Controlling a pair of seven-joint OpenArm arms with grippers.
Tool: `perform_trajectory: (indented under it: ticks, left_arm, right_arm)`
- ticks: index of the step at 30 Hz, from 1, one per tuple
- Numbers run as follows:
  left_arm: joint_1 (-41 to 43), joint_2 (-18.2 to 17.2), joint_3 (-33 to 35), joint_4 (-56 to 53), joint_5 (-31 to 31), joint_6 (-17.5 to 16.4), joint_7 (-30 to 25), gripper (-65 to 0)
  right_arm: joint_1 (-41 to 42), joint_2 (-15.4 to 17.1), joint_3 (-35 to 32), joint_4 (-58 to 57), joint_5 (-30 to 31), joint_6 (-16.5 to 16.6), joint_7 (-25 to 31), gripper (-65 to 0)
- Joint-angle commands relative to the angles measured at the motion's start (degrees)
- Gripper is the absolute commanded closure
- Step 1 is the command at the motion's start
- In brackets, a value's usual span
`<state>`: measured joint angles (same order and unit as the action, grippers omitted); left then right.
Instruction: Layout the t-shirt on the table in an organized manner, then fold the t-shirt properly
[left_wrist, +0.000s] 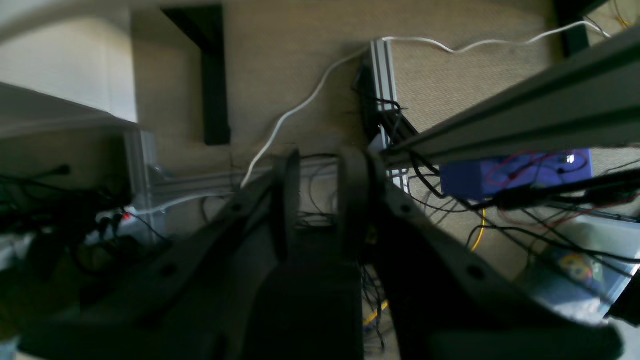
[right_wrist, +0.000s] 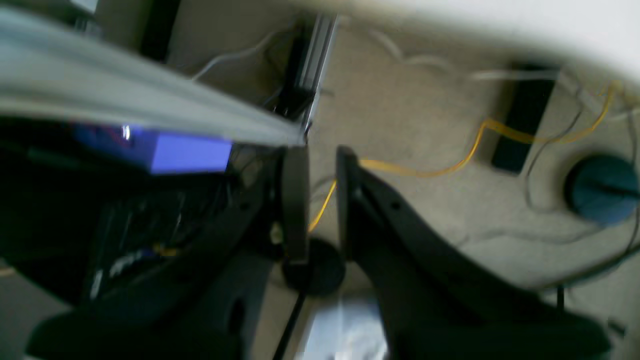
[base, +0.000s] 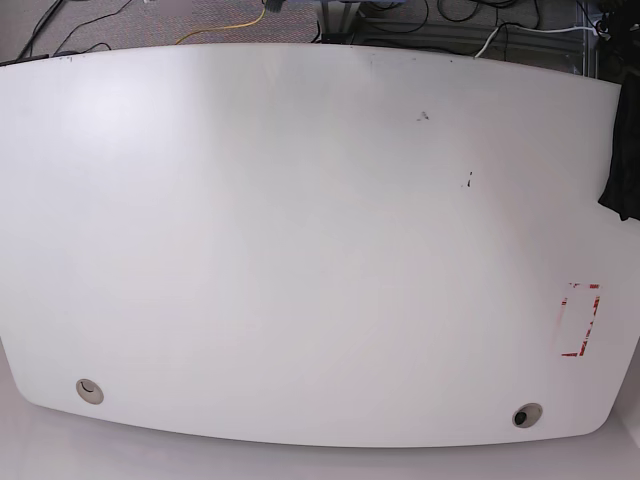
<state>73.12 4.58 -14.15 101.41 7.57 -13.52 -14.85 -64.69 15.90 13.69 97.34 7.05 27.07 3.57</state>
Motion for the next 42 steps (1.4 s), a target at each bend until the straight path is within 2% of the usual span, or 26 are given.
perform_trajectory:
  ticks: [1,4,9,15,20,26,42]
  left_arm:
    - [1.9,-0.1,-0.1,-4.3,-0.2,0.0,-1.0,-11.5]
    - [0.0,-0.4,-0.4,-11.3,-0.2,0.0,-1.0,-11.5]
    - [-7.8,-2.2,-0.2,-21.8,-0.2,0.0,-1.0,-11.5]
    - [-15.6,-2.3,-0.5,-30.9,-0.2,0.0,-1.0,-11.5]
    - [-23.2,-4.1,-0.2,-37.7,-0.1,0.0,-1.0,-11.5]
    - [-32.2,-5.5,-0.5,-48.4,-0.1,0.0,2.1,-11.5]
    - [-49.4,-8.1,-0.1,-73.8,-0.1,0.4,2.2,-11.4]
  right_arm:
    - [-1.4,0.4,-1.8,-3.2,0.5,0.2,0.6,-9.4]
    - [0.0,0.4,-3.5,-7.9,0.5,0.2,0.9,-9.4]
    - [5.2,0.4,-5.6,-17.0,0.3,0.2,1.0,-9.4]
    - [11.3,0.4,-8.6,-26.5,0.2,0.2,1.0,-9.4]
    - [17.1,0.3,-10.0,-35.0,0.2,0.2,1.2,-9.4]
    - [21.2,0.2,-12.5,-41.7,0.2,0.1,4.4,-9.4]
    - [32.6,0.0,-13.1,-56.8,0.2,0.1,4.5,-9.4]
